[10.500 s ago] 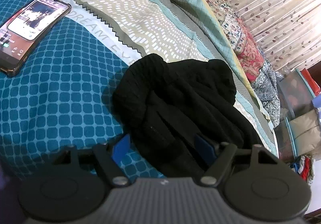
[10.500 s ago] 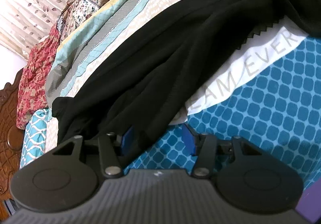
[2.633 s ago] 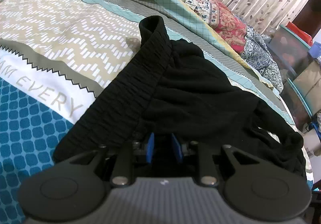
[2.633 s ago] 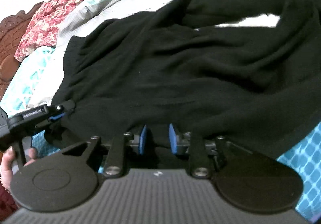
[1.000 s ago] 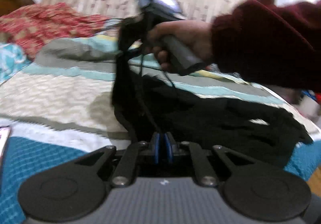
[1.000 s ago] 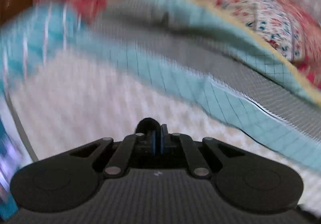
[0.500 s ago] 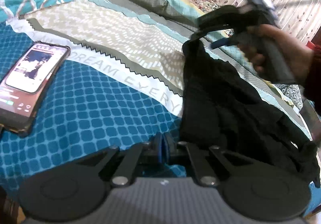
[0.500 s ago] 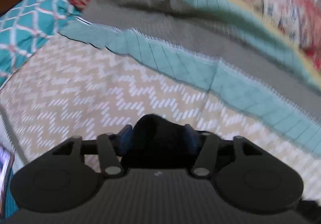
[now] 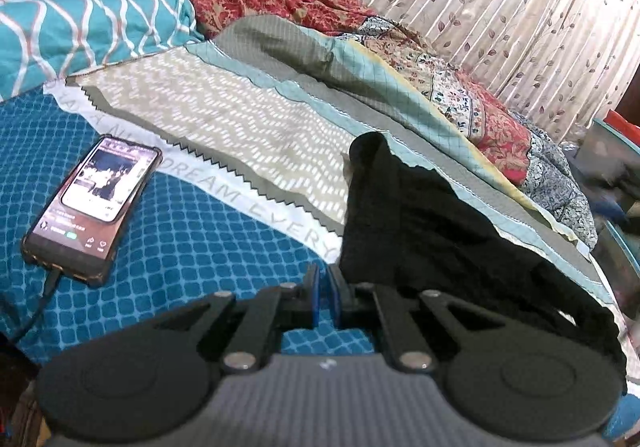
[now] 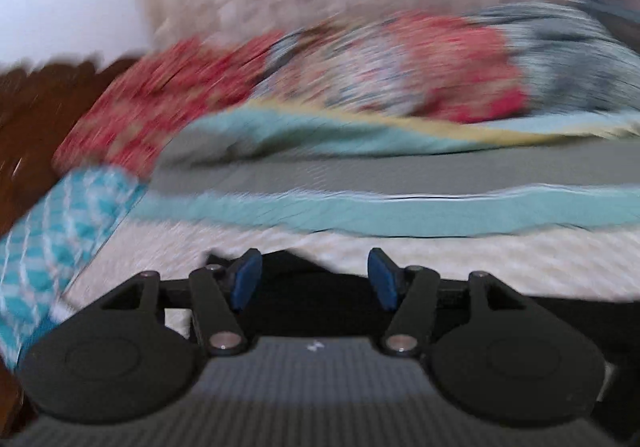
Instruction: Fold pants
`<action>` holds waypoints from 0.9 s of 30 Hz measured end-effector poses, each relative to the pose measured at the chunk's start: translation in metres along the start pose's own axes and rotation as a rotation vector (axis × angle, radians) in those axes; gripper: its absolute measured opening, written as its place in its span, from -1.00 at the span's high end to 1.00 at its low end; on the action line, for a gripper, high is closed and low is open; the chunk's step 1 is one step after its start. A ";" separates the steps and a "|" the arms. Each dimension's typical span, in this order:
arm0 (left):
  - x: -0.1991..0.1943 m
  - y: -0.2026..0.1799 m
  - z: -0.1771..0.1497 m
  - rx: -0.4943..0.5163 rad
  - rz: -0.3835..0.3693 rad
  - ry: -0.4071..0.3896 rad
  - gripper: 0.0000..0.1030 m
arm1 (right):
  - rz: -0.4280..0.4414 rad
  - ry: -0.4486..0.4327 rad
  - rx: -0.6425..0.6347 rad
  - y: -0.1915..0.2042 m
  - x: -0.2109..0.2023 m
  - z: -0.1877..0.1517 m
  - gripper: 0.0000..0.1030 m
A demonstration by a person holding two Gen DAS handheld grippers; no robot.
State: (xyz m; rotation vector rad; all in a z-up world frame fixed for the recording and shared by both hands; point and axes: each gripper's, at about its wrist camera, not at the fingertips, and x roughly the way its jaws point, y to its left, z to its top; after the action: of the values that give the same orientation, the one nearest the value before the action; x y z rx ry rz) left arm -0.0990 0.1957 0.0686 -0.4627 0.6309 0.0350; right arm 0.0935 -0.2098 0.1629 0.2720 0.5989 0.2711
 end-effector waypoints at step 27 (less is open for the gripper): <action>0.085 -0.102 -0.042 0.169 0.029 0.282 0.80 | -0.406 -0.124 0.410 -0.219 -0.156 -0.107 0.19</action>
State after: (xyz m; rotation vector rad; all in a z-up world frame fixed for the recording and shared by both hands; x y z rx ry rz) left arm -0.0361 0.0776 0.0315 -0.2962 0.9098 -0.0572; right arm -0.0552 -0.4456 0.0868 0.5481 0.5694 -0.2629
